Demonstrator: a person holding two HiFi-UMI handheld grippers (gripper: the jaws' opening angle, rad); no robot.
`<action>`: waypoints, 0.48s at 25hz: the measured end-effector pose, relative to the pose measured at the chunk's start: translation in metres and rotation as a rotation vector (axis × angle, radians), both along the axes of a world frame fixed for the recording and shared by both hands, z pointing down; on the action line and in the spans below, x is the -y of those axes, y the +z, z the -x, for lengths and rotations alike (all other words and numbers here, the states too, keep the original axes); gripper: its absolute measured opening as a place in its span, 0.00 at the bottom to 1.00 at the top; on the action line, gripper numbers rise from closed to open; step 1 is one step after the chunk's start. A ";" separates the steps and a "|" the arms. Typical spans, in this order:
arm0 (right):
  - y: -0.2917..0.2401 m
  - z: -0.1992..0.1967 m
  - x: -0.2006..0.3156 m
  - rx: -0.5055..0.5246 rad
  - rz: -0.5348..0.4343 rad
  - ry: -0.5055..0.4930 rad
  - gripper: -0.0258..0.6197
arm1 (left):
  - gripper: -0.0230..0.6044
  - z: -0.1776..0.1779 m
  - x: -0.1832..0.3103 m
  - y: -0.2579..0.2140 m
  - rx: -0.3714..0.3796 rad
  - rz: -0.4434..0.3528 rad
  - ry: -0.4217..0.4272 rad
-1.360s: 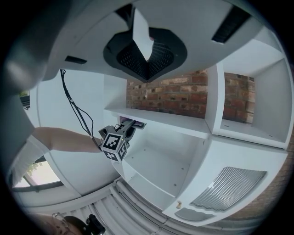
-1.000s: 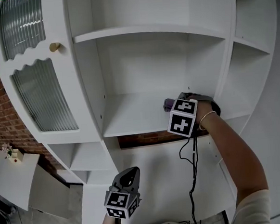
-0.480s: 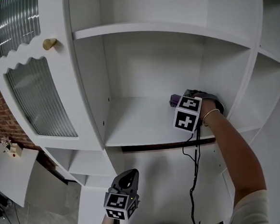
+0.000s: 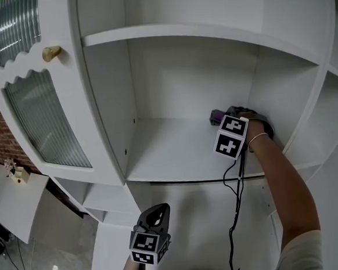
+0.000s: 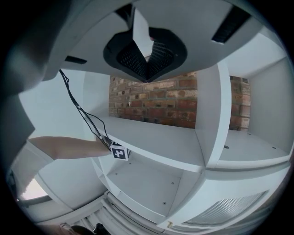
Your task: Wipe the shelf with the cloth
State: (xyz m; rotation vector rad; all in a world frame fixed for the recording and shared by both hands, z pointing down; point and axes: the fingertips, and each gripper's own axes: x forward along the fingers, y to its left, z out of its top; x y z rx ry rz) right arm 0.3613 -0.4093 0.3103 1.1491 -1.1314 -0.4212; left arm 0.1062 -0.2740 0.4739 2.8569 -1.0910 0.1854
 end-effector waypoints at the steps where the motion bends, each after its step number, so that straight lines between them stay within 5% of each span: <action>1: 0.000 0.000 0.000 0.001 -0.006 -0.003 0.13 | 0.06 0.000 0.000 0.000 -0.002 0.002 -0.004; 7: -0.005 0.008 -0.009 -0.017 -0.054 -0.022 0.15 | 0.06 0.001 -0.014 -0.009 -0.004 -0.020 -0.007; 12: -0.018 0.037 -0.039 0.103 -0.109 -0.061 0.15 | 0.06 0.007 -0.034 -0.016 -0.005 -0.039 -0.009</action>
